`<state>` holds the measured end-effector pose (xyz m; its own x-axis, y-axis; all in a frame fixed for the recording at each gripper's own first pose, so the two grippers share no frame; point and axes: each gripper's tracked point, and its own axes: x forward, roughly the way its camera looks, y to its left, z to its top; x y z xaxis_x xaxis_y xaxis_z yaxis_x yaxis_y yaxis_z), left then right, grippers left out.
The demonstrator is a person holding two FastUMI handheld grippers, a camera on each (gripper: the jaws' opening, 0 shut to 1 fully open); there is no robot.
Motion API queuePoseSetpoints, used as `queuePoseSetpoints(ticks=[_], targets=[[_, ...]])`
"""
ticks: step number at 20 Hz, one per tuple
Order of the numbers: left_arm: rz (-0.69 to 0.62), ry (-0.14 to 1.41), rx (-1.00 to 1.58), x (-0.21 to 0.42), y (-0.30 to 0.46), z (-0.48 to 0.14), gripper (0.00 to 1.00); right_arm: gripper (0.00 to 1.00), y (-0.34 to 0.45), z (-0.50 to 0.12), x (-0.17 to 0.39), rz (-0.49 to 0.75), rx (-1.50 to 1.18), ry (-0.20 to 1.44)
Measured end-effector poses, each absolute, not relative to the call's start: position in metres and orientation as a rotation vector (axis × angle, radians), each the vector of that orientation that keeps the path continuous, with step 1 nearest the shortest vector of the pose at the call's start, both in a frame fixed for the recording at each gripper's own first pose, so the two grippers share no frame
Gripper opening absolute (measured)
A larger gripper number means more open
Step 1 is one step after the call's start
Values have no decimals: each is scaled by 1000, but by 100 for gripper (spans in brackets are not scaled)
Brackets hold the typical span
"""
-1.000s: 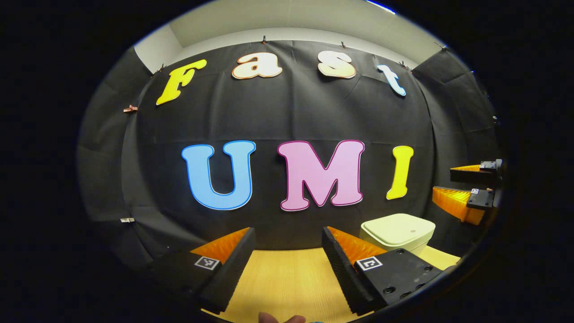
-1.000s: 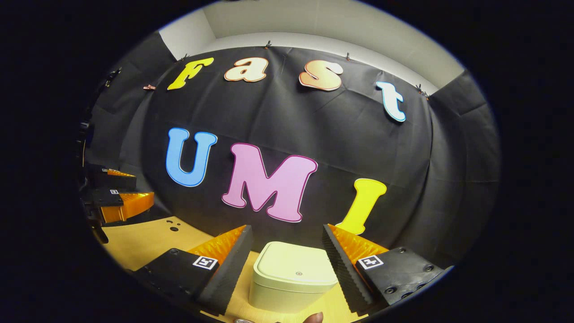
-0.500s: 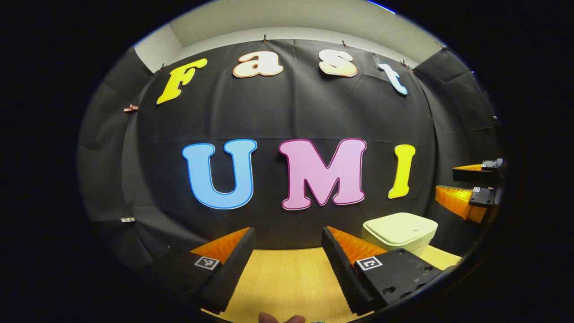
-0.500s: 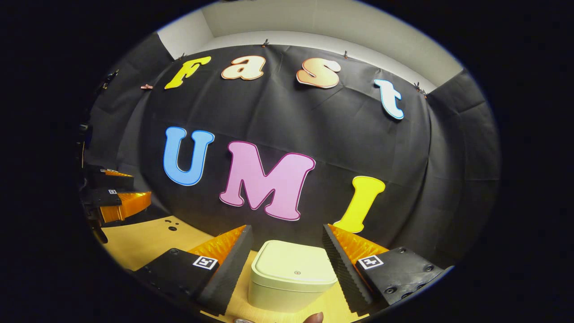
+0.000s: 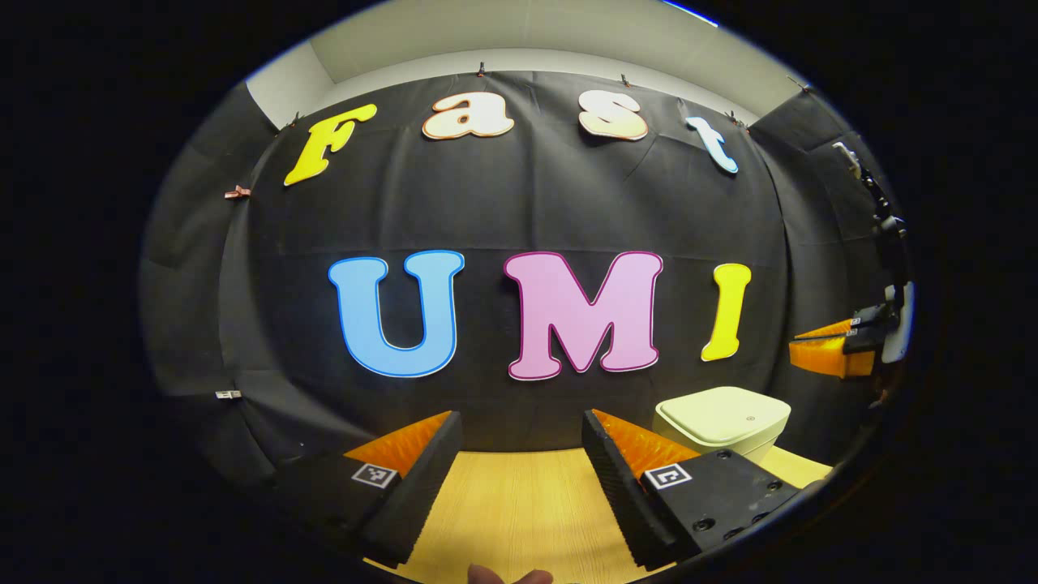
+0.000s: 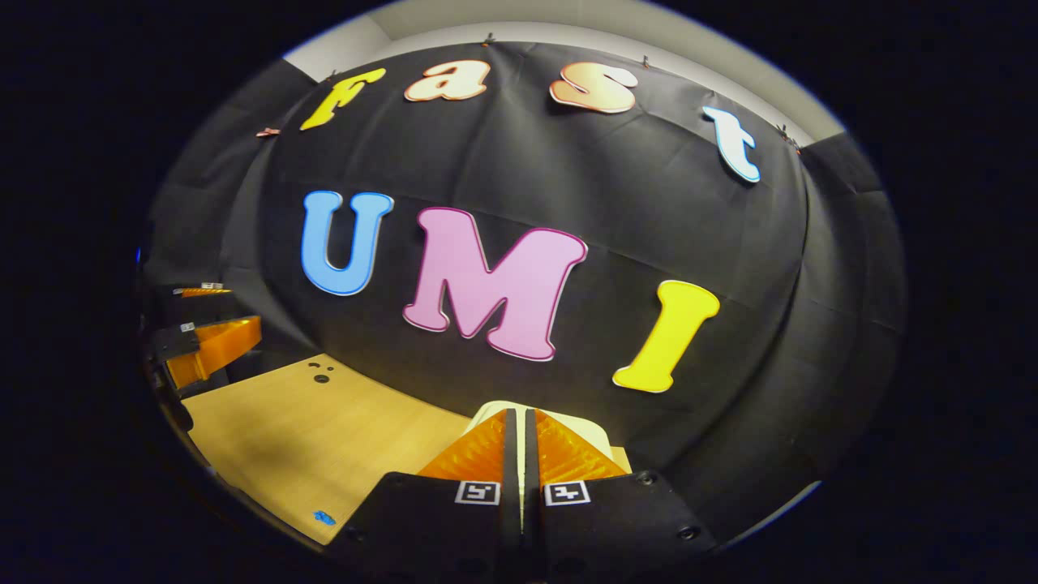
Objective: Press the lid of the desktop garbage bin to open it, pick up the crumpled paper on the desktop and throw it into the bin, then pick up the pop can on the desktop and drop it into the bin, and finally close the garbage bin lid.
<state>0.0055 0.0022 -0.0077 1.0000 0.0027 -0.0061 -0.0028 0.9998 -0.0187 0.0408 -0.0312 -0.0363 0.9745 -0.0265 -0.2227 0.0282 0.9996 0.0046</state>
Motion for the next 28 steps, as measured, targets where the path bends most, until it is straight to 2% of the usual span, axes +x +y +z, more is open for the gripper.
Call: queuePoseSetpoints(ticks=[1, 4, 10, 12, 13, 14, 21, 27, 28], targets=[[4, 5, -19, 5, 3, -6, 95, 5, -37, -39, 50, -29, 47, 259], [2, 2, -26, 3, 4, -8, 95, 5, -37, -77, 69, 29, 174, 532], [5, 3, -30, 0, 6, -12, 95, 5, -44, -147, 92, 61, 283, 825], [6, 2, -27, 0, 8, -11, 95, 6, -40, -160, 95, 76, 271, 867], [7, 3, -25, 0, 8, -10, 95, 2, -37, -164, 97, 83, 271, 881], [8, 4, -25, -1, 8, -12, 95, 5, -35, -168, 98, 87, 269, 896], [17, 16, -36, 1, 10, -18, 95, 5, -28, -190, 97, 102, 248, 959], [17, 21, -38, 3, 8, -21, 95, 5, -28, -195, 96, 113, 250, 973], [16, 22, -37, 3, 7, -20, 95, 2, -27, -195, 96, 120, 243, 972]])
